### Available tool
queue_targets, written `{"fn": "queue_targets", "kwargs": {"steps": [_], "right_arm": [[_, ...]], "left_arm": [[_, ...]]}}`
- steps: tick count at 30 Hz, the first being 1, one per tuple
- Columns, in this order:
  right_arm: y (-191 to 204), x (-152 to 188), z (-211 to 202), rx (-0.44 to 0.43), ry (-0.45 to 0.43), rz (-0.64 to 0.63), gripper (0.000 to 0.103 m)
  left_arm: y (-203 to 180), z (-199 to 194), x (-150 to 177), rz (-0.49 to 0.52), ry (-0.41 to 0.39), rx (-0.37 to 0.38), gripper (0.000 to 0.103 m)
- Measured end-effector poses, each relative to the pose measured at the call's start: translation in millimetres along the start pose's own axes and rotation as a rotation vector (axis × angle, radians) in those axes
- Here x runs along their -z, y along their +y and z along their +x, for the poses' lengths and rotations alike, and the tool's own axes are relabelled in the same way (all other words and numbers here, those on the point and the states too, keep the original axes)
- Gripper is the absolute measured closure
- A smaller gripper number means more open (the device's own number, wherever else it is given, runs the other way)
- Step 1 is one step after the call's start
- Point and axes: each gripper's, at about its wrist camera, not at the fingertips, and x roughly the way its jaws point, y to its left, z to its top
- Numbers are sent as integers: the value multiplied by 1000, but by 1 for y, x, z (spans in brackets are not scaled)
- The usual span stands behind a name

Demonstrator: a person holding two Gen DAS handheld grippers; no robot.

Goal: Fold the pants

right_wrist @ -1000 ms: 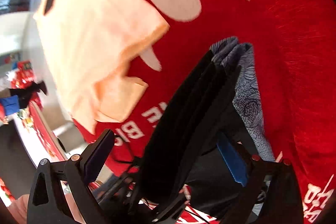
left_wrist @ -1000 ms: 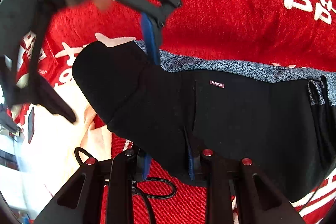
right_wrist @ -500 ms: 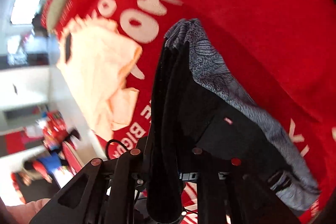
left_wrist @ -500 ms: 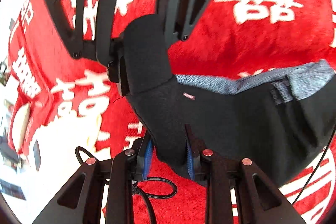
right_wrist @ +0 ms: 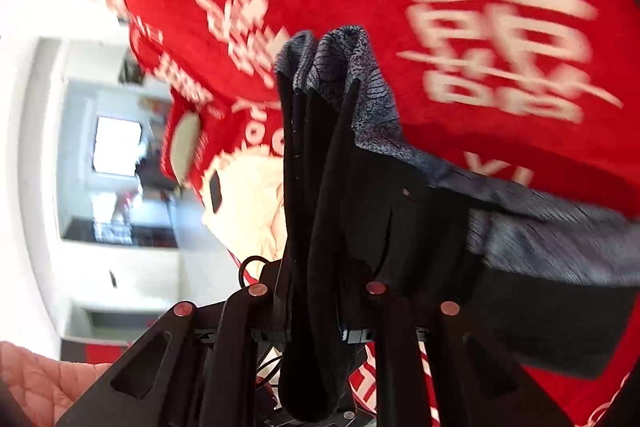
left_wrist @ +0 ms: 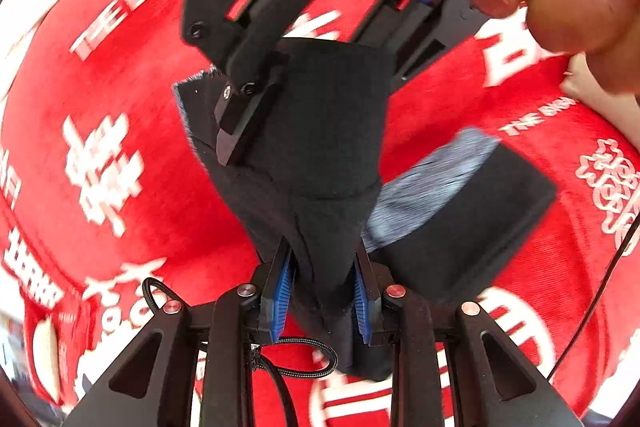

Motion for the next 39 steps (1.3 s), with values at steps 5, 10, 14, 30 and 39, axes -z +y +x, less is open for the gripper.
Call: {"fn": "queue_targets", "kwargs": {"steps": [5, 10, 14, 30, 39], "right_arm": [[-60, 38, -60, -32, -107, 91, 85], [-127, 70, -91, -54, -175, 198, 86], [-183, 92, -105, -48, -204, 278, 86], [-231, 130, -101, 254, -186, 376, 44], [-193, 150, -124, 482, -225, 318, 62]], "left_arm": [[-63, 4, -26, 100, 0, 61, 75], [-118, 28, -34, 179, 44, 104, 75], [-158, 54, -32, 228, 97, 109, 75], [-133, 54, -10, 130, 165, 108, 32], [-26, 77, -4, -245, 274, 92, 32]]}}
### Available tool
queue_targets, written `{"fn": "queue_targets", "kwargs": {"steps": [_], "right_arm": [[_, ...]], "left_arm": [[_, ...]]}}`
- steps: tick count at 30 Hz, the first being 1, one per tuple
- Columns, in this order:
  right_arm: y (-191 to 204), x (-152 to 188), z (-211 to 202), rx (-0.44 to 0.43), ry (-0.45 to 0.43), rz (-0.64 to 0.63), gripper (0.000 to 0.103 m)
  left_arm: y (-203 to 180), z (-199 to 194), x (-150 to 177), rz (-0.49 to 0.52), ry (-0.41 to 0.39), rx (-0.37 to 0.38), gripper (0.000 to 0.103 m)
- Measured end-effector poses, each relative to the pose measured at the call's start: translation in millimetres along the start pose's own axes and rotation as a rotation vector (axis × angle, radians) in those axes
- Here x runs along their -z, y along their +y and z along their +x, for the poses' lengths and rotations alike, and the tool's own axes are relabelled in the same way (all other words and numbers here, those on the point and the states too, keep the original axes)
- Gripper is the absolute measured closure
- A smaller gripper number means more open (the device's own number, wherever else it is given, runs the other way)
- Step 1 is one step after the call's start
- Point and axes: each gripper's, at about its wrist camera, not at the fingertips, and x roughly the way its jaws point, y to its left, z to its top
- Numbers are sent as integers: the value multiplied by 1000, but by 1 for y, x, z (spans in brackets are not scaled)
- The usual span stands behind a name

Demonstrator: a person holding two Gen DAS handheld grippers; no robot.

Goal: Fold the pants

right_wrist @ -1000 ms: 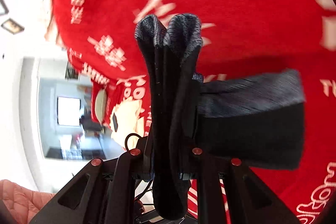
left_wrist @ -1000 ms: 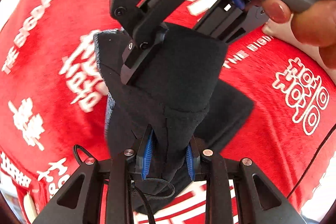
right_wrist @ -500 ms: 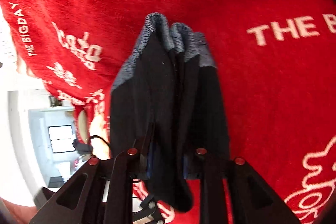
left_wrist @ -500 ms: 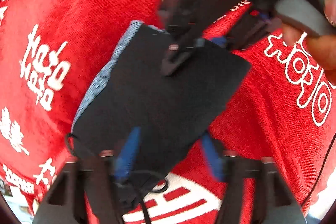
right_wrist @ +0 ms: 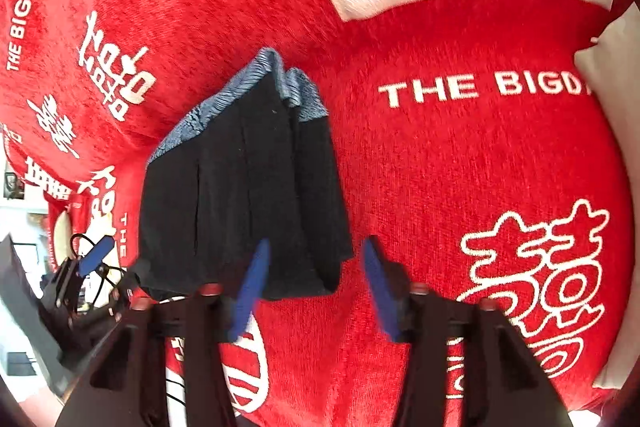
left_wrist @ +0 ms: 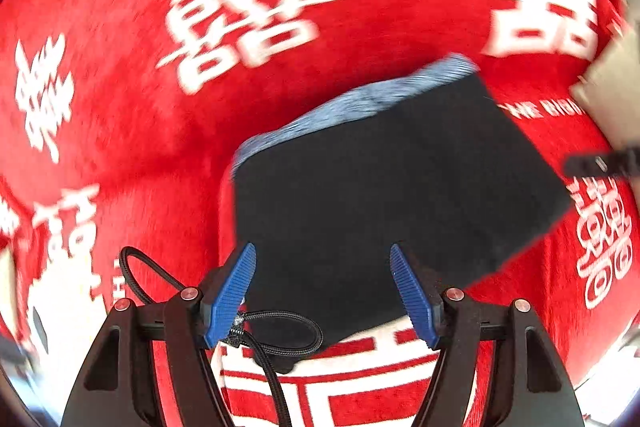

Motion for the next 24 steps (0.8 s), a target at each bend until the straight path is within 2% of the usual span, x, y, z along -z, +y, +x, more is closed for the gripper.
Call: {"fn": "queue_targets", "kwargs": {"steps": [1, 6, 9, 14, 16, 17, 24], "right_arm": [[5, 0, 0, 5, -3, -14, 69], [51, -6, 18, 23, 6, -109, 70], [64, -3, 33, 54, 24, -143, 70], [59, 15, 52, 113, 49, -137, 70], [59, 18, 53, 122, 41, -139, 70], [58, 20, 53, 126, 41, -136, 70], [57, 24, 53, 137, 40, -120, 70]], "left_arm": [[8, 4, -1, -28, 9, 6, 32], [28, 32, 1, -132, 79, 60, 32], [31, 48, 13, -176, 130, 84, 32], [29, 52, 23, -171, 126, 90, 32], [30, 53, 23, -178, 130, 100, 26], [32, 54, 23, -185, 133, 109, 18], [47, 58, 23, -234, 150, 119, 18]]}}
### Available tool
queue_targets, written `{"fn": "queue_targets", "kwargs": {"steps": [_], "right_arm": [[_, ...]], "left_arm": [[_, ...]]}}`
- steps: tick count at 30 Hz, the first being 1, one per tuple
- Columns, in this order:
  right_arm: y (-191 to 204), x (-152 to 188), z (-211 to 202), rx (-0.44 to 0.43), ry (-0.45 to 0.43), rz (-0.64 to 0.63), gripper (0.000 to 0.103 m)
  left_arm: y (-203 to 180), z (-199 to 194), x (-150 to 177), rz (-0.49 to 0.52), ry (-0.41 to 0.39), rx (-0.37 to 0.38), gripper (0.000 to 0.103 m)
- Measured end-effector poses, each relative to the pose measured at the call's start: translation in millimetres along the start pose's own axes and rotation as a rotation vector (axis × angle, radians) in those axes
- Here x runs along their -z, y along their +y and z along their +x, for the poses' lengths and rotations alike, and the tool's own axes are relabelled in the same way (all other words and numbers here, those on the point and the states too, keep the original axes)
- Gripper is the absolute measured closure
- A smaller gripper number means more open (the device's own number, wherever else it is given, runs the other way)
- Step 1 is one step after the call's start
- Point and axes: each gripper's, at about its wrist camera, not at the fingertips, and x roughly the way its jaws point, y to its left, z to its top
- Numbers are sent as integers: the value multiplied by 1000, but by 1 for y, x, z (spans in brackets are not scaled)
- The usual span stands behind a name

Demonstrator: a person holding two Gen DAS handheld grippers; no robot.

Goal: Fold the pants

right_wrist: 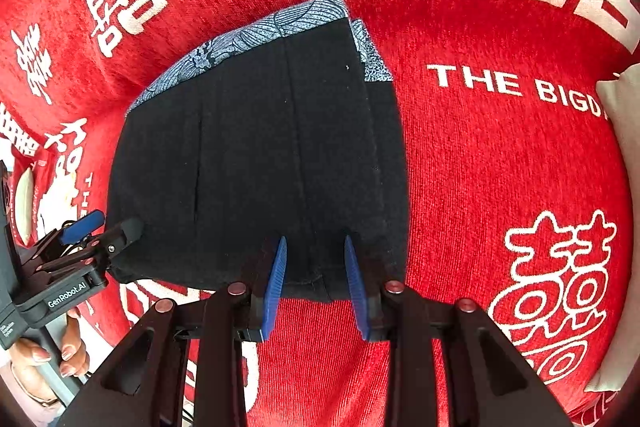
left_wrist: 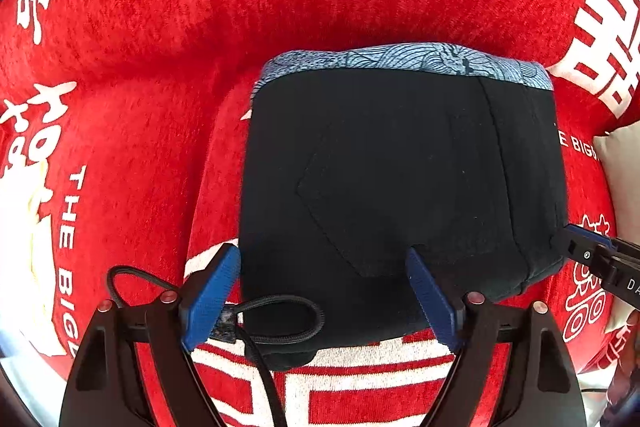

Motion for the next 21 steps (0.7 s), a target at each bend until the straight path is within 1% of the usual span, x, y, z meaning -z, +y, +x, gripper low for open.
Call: {"fn": "queue_targets", "kwargs": {"steps": [6, 12, 15, 17, 21], "right_arm": [[4, 3, -1, 11, -15, -6, 69], [2, 7, -5, 12, -4, -9, 69], [2, 9, -4, 18, 7, -9, 63], [0, 11, -4, 18, 11, -2, 57], [-5, 16, -7, 7, 14, 19, 56]], "left_arm": [[6, 1, -1, -7, 9, -4, 18], [16, 3, -8, -26, 8, -5, 18], [19, -2, -9, -41, -3, -6, 18], [25, -1, -12, -48, -3, -11, 17], [32, 5, -15, -63, 12, -17, 18]]}}
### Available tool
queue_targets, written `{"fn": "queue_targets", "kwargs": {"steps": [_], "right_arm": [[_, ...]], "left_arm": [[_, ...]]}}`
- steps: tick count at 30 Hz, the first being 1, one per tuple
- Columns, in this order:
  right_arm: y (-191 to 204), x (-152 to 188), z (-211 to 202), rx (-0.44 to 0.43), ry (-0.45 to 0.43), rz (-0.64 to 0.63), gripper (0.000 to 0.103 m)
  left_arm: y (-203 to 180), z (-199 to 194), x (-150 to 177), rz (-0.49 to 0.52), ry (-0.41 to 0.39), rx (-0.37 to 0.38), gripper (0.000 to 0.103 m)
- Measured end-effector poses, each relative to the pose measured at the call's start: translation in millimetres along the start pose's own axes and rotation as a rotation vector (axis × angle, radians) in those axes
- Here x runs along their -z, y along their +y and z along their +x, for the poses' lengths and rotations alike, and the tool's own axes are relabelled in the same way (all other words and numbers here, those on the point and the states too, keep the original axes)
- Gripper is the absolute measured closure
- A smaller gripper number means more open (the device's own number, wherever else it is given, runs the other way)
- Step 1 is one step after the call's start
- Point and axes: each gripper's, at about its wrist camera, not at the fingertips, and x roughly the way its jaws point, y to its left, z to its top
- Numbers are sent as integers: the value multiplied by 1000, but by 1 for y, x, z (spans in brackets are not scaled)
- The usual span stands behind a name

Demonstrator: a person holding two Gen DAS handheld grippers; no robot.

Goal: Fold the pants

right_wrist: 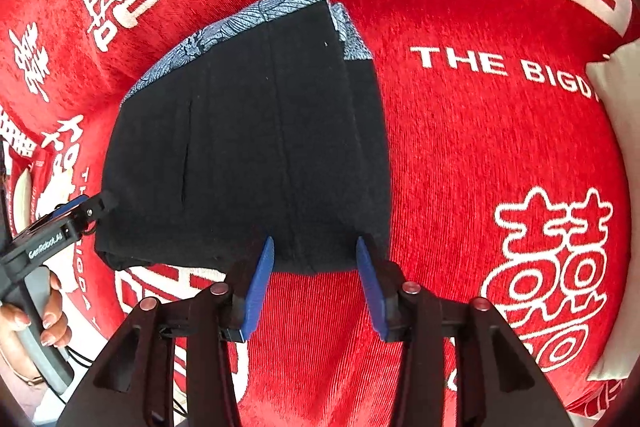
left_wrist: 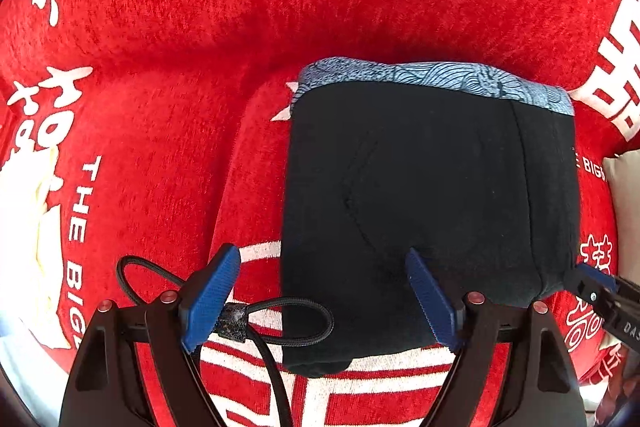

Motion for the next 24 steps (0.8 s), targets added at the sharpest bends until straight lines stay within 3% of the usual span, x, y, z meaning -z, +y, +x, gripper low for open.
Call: {"fn": "queue_targets", "kwargs": {"steps": [14, 16, 20, 24], "right_arm": [[-20, 24, -5, -15, 52, 100, 47], [-17, 25, -6, -20, 44, 103, 46], [-18, 21, -12, -65, 10, 118, 36], [-29, 13, -18, -124, -17, 156, 35]], "left_arm": [[7, 2, -5, -21, 18, 23, 18], [14, 0, -7, -47, 15, 69, 17], [41, -16, -13, -164, -43, 302, 18], [62, -29, -19, -216, -92, 418, 17]]}}
